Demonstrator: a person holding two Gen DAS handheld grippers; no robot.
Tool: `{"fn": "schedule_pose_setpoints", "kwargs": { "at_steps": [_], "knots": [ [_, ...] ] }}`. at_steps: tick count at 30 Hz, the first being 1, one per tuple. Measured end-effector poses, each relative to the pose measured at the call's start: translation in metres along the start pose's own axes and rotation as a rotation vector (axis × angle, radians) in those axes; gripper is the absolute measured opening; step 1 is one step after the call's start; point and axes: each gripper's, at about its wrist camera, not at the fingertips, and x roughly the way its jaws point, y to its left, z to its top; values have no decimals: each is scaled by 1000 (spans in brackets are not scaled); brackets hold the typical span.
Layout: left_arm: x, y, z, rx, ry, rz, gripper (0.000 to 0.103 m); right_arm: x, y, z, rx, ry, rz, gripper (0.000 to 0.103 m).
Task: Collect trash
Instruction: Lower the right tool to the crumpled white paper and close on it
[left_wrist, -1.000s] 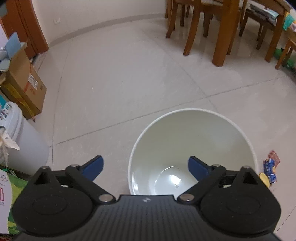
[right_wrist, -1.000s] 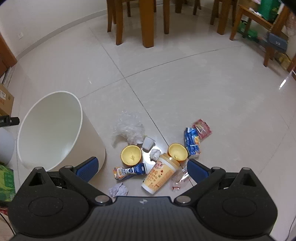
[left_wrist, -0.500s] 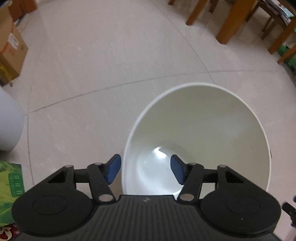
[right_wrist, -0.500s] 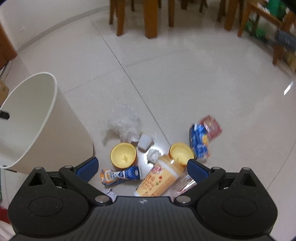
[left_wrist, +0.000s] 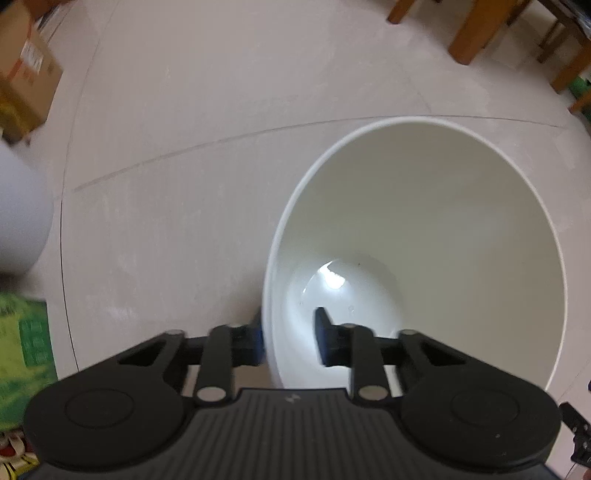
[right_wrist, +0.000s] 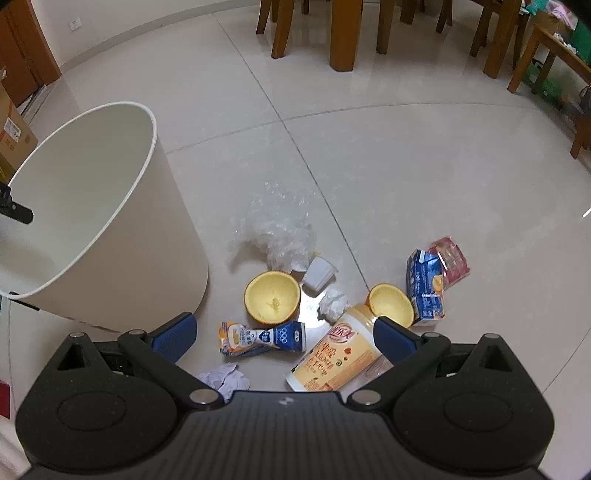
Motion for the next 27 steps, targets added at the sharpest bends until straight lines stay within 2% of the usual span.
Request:
{"fn": "schedule_pose_setpoints", "kwargs": {
  "at_steps": [2, 5, 9, 13, 19, 22, 23, 27],
  "knots": [
    [1, 3, 2, -8, -7, 23, 6, 2, -1, -1, 10, 12, -1, 103],
    [1, 5, 5, -35, -16, 29, 2, 3, -4, -2, 26, 21, -2, 103],
    [5, -3, 11, -2, -15, 64, 4, 2, -6, -3, 40, 26, -8, 103],
    [5, -3, 18, -16, 20, 68, 5, 2, -7, -3, 43, 31, -11, 103],
    [6, -14, 21, 34, 65, 117, 8, 3, -8, -5, 38, 36, -26, 103],
    [4, -18, 24, 43, 84, 118, 9, 3, -9, -5, 41, 36, -24, 103],
    [2, -19, 25, 48, 78, 120, 12, 3, -9, -5, 44, 38, -28, 103],
    [1, -18, 26, 66, 67, 109, 12, 2, -7, -5, 38, 33, -28, 103]
  ]
}}
